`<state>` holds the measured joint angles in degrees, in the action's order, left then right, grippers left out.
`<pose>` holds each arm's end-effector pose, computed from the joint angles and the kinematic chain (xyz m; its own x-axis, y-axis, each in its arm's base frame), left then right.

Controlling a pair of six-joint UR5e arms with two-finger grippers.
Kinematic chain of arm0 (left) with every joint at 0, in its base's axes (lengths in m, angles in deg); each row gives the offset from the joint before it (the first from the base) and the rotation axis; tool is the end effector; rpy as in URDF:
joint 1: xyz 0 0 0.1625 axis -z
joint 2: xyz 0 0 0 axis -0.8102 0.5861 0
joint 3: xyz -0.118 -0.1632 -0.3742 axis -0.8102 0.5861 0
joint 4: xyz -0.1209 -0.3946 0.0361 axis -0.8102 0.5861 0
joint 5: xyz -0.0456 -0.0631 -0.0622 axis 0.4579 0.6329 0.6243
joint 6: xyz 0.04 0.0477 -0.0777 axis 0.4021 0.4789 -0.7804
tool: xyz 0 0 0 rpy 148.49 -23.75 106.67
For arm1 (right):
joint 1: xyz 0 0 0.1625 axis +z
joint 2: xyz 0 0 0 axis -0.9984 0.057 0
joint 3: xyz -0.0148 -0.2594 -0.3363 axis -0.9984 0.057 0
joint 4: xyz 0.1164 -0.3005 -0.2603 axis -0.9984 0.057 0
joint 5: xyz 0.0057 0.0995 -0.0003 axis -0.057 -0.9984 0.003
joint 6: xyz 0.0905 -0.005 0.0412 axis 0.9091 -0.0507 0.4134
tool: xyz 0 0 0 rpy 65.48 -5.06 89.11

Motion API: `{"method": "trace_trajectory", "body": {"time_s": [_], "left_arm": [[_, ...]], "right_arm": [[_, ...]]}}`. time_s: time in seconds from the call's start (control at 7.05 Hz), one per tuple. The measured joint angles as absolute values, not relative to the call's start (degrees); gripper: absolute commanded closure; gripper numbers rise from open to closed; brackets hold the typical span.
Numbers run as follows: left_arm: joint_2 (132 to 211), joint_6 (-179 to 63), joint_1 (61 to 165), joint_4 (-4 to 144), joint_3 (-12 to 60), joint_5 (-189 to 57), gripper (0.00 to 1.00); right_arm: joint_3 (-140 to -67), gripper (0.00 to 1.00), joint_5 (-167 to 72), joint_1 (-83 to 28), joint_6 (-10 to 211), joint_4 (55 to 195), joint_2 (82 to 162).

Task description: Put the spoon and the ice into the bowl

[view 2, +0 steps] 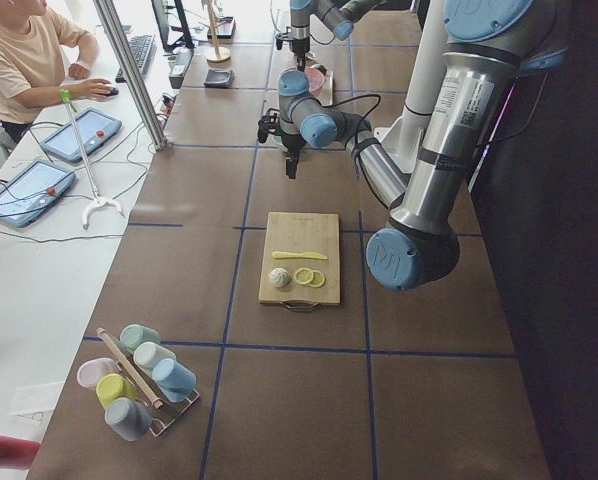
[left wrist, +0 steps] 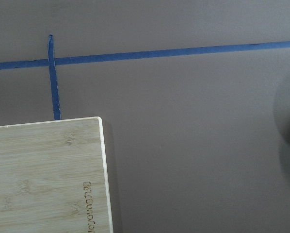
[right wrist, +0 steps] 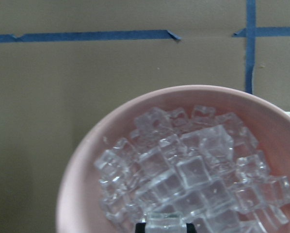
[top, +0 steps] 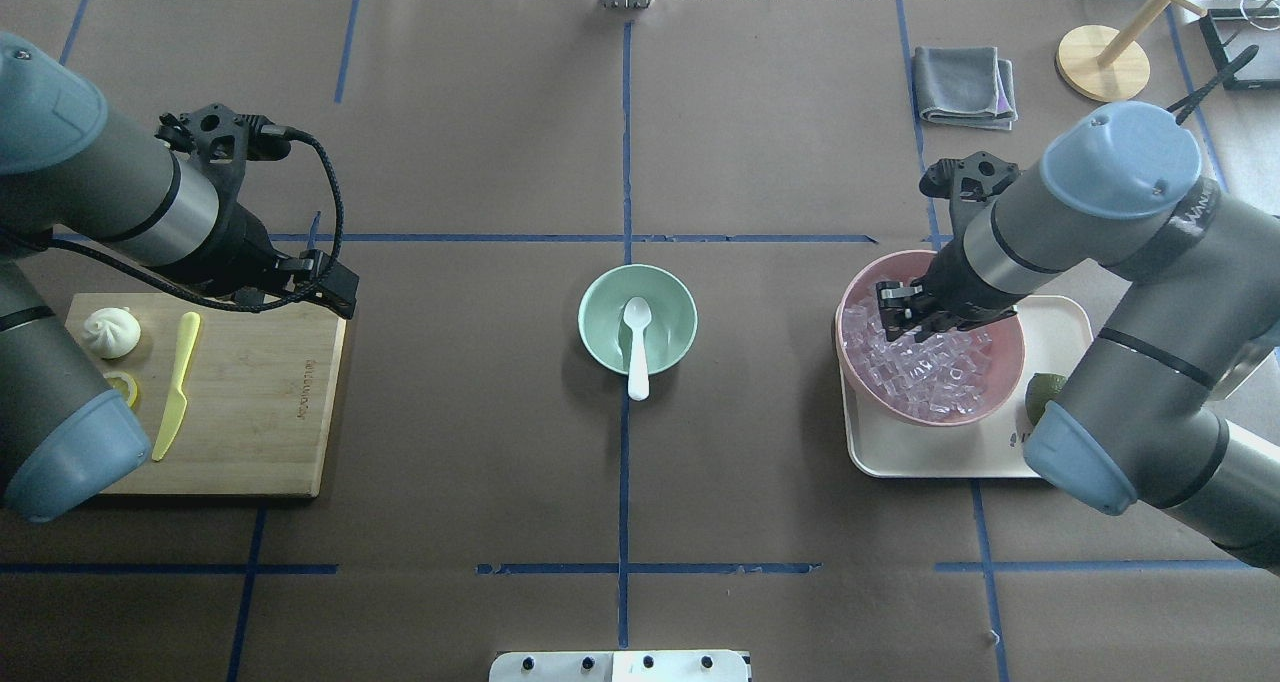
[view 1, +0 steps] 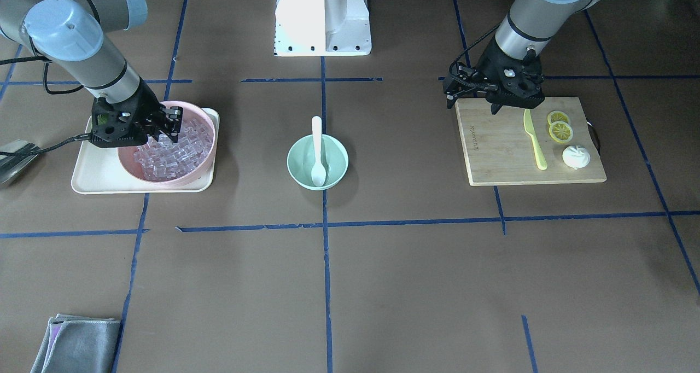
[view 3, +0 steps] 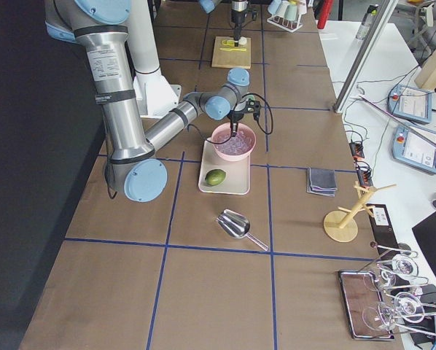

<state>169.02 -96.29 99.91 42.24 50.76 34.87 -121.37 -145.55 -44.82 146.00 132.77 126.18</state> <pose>0.3146 -0.4385 0.2832 0.6154 0.0977 -0.7821 -0.0258 0.9943 0.1039 -0.3645 -0.4373 0.3320 0.6335 0.0241 0.7734 -0.0151 0.9997 -0.0188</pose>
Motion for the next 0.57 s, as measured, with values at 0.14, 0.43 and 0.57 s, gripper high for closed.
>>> {"method": "trace_trajectory", "body": {"time_s": [0.14, 0.43, 0.57], "left_arm": [[168.21, -95.85, 101.04, 42.32, 51.29, 35.14, 0.01], [163.95, -90.98, 104.32, 42.31, 53.43, 36.32, 0.01], [161.97, -88.48, 105.91, 42.34, 54.05, 37.31, 0.01]], "right_arm": [[-120.92, 1.00, -145.32, -46.53, 150.52, 132.75, 122.63], [-116.13, 1.00, -141.51, -51.36, 160.65, 132.30, 113.45], [-112.09, 1.00, -138.29, -53.67, 164.81, 131.43, 108.68]]}}
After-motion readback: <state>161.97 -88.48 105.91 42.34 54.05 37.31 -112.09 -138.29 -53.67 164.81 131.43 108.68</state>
